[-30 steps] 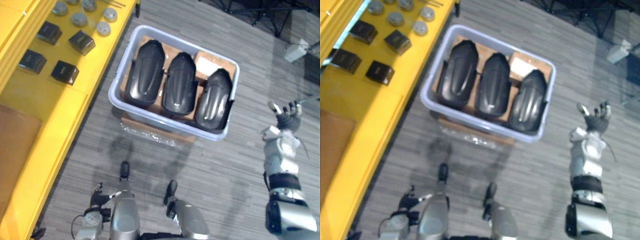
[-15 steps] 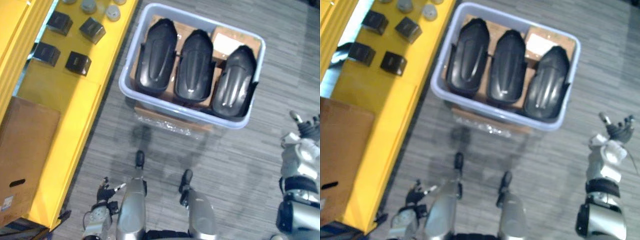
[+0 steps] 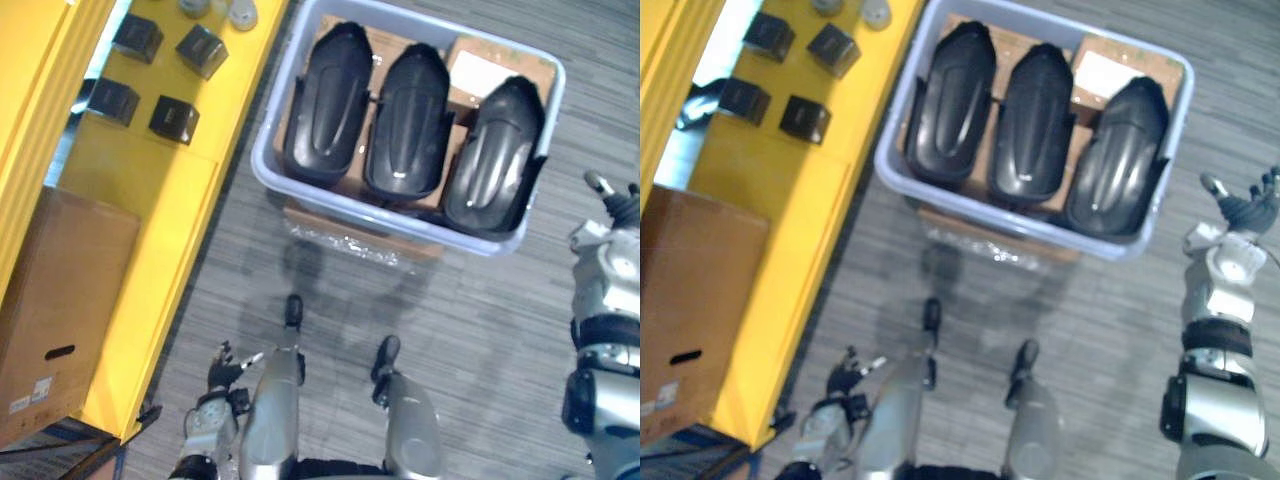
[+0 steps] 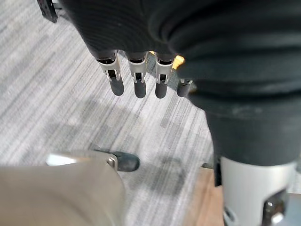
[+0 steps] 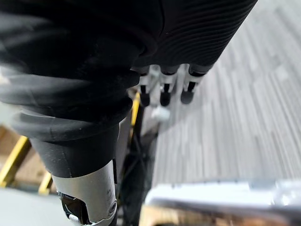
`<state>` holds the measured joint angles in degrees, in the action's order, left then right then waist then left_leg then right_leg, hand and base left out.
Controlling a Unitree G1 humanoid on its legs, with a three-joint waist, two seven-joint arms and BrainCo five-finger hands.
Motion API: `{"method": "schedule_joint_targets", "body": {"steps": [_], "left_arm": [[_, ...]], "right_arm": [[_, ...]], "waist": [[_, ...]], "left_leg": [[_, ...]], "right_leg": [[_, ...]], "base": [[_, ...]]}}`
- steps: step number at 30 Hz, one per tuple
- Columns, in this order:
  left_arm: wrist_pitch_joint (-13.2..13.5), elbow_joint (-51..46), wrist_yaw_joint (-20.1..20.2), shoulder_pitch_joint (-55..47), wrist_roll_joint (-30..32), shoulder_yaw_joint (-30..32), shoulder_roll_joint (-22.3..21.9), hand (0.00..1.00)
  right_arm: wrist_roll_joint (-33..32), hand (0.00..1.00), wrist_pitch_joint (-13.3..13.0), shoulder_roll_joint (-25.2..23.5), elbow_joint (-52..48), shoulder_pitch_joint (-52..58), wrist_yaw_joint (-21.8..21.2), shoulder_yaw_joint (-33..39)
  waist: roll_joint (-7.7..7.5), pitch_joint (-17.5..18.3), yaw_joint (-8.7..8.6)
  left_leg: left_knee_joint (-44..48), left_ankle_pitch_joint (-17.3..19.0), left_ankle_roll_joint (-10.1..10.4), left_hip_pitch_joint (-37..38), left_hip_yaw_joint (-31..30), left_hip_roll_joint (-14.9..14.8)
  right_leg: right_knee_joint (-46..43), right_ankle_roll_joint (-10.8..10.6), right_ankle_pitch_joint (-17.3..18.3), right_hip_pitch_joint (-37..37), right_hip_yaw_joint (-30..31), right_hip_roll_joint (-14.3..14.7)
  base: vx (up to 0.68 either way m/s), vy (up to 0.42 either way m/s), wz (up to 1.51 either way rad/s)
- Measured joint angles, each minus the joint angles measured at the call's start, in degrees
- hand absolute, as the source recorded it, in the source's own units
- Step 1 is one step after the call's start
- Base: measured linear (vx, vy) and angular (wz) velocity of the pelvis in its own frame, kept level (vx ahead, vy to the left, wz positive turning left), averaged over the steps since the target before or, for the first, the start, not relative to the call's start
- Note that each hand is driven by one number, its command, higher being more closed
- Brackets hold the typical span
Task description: Walk over and take plastic housings, then place them on the shelf
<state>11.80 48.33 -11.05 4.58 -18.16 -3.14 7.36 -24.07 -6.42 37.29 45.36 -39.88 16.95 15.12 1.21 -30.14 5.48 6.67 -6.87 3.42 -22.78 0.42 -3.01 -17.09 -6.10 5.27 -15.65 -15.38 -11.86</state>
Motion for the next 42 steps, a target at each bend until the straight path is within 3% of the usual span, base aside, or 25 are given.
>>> {"method": "schedule_joint_targets", "body": {"steps": [4,10,18,26,33,34,42], "left_arm": [[0.64,0.0,0.1,0.17,-0.99,0.02,-0.99,0.0],[0.77,-0.08,0.3,0.55,-2.12,0.06,-1.67,0.0],[2.14,-0.14,0.33,0.58,-4.36,0.17,-2.66,0.0],[2.73,-0.01,0.26,0.53,-6.77,0.18,-4.57,0.0],[3.21,-0.05,0.3,0.53,-8.97,-0.3,-4.63,0.0],[3.22,-0.09,0.29,0.53,-9.02,-0.35,-4.65,0.0],[4.23,-0.14,0.14,0.4,-9.07,-0.59,-5.03,0.0]], "right_arm": [[0.75,0.0,0.29,0.06,-0.26,-1.29,-2.61,-1.86],[1.51,0.0,5.09,0.06,-0.27,-1.69,-5.58,-4.64],[1.72,0.0,8.22,0.05,0.81,-4.36,-2.4,-4.72],[1.79,0.0,12.59,-0.02,2.7,-6.28,0.84,-5.81],[2.41,0.0,15.07,-0.02,3.03,-7.25,0.79,-6.92],[2.52,1.0,15.95,-0.02,3.28,-7.82,0.94,-6.91],[5.55,1.0,18.06,1.94,5.1,-9.27,1.85,-6.98]], "waist": [[0.5,0.01,0.0],[0.59,0.02,0.12],[0.94,0.2,0.38],[3.62,0.88,0.68],[3.68,0.91,0.67],[3.74,0.95,0.66],[4.46,1.39,0.62]], "left_leg": [[0.13,-0.14,0.0,-1.09,0.01,-0.08],[1.53,0.07,0.08,-2.11,-0.15,0.0],[2.22,0.25,-0.05,-3.54,-0.15,0.17],[2.7,0.21,-0.06,-4.87,0.03,0.65],[2.81,0.2,-0.04,-5.55,0.33,0.74],[2.91,0.18,-0.01,-5.8,0.3,0.76],[3.34,0.1,0.11,-6.92,0.2,0.65]], "right_leg": [[-0.84,0.0,0.17,-1.51,0.09,-0.09],[-2.66,0.01,1.22,-2.37,-0.18,-0.63],[-4.47,0.04,1.84,-4.19,-0.2,-1.26],[-7.95,0.02,3.4,-6.83,-0.03,-2.51],[-9.63,0.08,4.01,-8.41,-0.17,-3.14],[-9.97,0.13,4.17,-8.72,-0.2,-3.21],[-11.62,0.45,4.79,-10.36,-0.17,-3.36]], "base": [[0.0,0.0,0.0],[0.01,-0.006,0.03],[0.0,0.0,0.01],[0.0,-0.002,0.02],[0.0,0.0,0.0],[0.0,0.0,0.0],[0.0,-0.004,0.01]]}}
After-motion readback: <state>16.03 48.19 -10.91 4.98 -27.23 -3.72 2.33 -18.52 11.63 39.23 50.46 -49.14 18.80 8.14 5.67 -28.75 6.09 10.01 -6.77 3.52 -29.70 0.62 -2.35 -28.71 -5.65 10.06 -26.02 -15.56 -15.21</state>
